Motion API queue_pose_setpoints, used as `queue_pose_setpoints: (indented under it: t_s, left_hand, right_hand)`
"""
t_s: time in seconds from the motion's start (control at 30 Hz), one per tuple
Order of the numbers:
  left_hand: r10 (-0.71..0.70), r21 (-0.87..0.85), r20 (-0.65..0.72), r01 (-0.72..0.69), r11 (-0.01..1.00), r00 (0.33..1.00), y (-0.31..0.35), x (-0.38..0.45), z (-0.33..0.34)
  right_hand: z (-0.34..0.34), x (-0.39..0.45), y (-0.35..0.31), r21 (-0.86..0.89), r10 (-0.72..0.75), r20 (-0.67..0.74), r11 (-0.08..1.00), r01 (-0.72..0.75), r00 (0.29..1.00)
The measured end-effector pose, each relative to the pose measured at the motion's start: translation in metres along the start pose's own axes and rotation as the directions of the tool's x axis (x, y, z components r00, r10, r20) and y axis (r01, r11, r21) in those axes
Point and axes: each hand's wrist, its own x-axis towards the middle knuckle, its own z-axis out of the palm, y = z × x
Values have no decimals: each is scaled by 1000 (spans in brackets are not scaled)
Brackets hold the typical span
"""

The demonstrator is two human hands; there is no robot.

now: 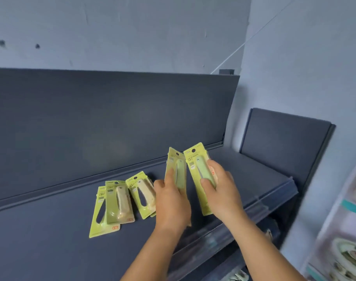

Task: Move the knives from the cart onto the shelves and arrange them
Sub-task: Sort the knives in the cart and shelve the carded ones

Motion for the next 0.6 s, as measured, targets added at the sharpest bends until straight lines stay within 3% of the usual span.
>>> queue_pose_setpoints:
  t_s: [0.2, 0.33, 0.43, 0.6]
  left_hand:
    - [-72, 324, -40, 81, 942, 997, -4, 16, 21]
    - [-132, 697, 58, 54, 715, 990, -5, 19, 26]
    - [-167, 754, 85, 46, 655, 982, -9, 18, 28]
    - [-152, 792, 73, 35, 610, 986, -14, 21, 31]
  right_hand:
    - [21, 39, 16, -113, 13, 163, 994, 6, 987]
    - [34, 53, 24, -288, 64, 273, 958, 18, 960]
    - [39, 58, 32, -448, 75, 350, 889, 96, 934]
    - [38, 61, 33, -500, 87, 393, 856, 133, 915]
